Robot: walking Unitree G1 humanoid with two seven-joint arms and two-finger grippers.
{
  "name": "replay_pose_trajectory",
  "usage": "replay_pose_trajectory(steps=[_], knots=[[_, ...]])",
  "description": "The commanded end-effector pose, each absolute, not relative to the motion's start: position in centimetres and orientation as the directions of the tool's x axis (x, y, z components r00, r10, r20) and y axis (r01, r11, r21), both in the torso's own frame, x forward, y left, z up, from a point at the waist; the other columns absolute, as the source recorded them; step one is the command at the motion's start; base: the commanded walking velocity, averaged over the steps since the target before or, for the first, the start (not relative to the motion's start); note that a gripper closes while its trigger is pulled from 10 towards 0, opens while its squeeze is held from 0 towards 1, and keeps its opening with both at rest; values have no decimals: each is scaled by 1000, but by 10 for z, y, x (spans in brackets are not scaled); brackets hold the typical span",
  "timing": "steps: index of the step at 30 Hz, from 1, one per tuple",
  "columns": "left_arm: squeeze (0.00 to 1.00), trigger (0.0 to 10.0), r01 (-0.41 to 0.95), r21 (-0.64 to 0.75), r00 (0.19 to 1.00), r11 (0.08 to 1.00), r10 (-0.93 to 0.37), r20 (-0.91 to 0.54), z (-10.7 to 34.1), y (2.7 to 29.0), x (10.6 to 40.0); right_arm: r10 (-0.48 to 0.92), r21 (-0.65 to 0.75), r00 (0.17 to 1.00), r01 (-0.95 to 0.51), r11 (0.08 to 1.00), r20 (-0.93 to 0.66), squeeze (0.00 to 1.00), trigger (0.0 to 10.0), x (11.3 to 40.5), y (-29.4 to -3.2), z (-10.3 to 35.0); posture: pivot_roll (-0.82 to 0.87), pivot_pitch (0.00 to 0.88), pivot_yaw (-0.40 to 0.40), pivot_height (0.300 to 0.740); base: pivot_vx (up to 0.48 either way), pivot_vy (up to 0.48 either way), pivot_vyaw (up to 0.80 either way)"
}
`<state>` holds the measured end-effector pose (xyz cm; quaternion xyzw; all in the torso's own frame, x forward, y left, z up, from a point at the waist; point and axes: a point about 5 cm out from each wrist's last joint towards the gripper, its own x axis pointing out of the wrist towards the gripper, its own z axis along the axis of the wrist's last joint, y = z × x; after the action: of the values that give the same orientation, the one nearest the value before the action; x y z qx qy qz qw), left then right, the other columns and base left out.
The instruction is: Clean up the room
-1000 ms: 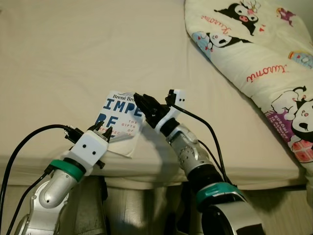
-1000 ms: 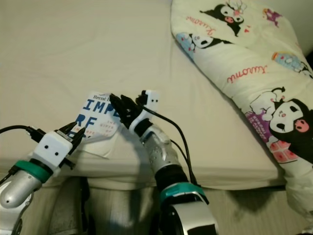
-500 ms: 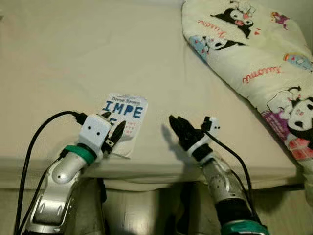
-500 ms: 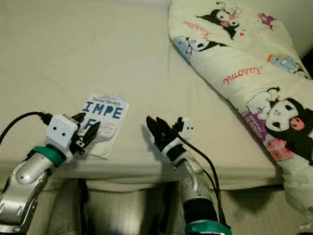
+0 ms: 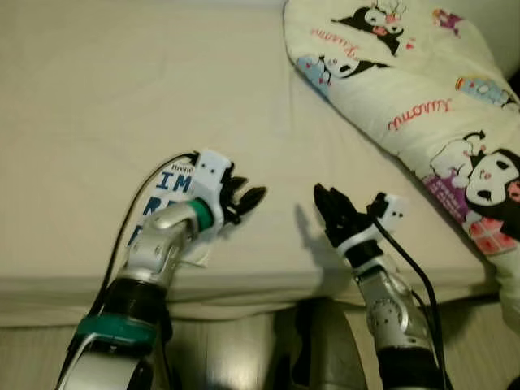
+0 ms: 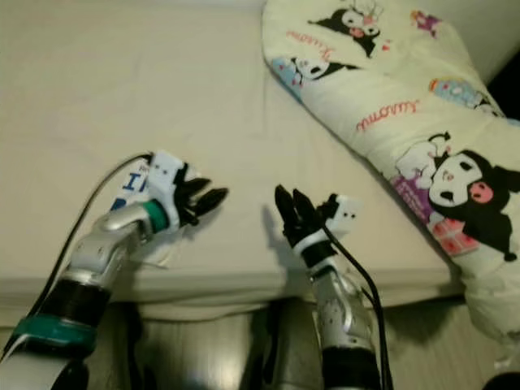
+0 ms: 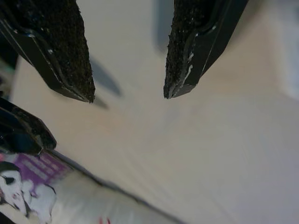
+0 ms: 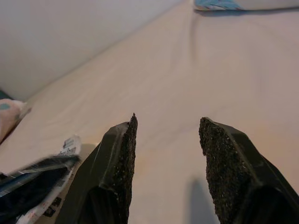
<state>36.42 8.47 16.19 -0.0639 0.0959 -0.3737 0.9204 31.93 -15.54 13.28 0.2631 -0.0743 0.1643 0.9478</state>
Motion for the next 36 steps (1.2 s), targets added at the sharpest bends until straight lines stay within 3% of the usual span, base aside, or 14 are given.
replay_pose_trajectory(steps=[1, 7, 10, 17, 19, 22, 26, 32, 36], knots=[[0, 10000, 661, -265, 685, 702, -709, -170, 151, 84, 363, 262, 483, 943, -330, 811, 204, 0, 10000, 315, -157, 128, 44, 177, 7, 509, 0, 0, 0], [0, 10000, 613, -385, 661, 690, -715, -228, 138, 75, 360, 265, 487, 944, -328, 810, 194, 0, 10000, 313, -154, 127, 41, 189, 11, 509, 0, 0, 0], [0, 10000, 574, -319, 672, 754, -656, -343, 113, 80, 349, 263, 488, 946, -324, 810, 191, 0, 10000, 314, -155, 128, 55, 194, 7, 509, 0, 0, 0], [0, 10000, 444, -256, 747, 858, -513, -423, 79, 108, 343, 287, 489, 942, -335, 805, 173, 0, 10000, 315, -151, 128, 76, 197, -22, 509, 0, 0, 0], [0, 10000, 333, -172, 833, 927, -375, -406, 77, 135, 349, 314, 484, 933, -359, 798, 176, 0, 10000, 319, -145, 131, 79, 195, -33, 509, 0, 0, 0], [0, 10000, 287, -65, 891, 956, -291, -348, 84, 155, 354, 324, 480, 929, -370, 795, 179, 0, 10000, 320, -143, 133, 77, 194, -40, 509, 0, 0, 0], [0, 10000, 281, 28, 924, 959, -262, -279, 91, 170, 355, 329, 477, 927, -374, 795, 178, 0, 10000, 321, -143, 134, 78, 192, -46, 509, 0, 0, 0], [0, 10000, 48, 214, 971, 976, 5, -239, 97, 240, 350, 344, 469, 924, -381, 797, 167, 0, 10000, 318, -142, 132, 74, 187, -51, 509, 0, 0, 0], [0, 10000, -34, 245, 966, 969, 95, -240, 97, 261, 345, 343, 469, 924, -381, 797, 168, 0, 10000, 318, -142, 132, 74, 187, -51, 509, 0, 0, 0]])
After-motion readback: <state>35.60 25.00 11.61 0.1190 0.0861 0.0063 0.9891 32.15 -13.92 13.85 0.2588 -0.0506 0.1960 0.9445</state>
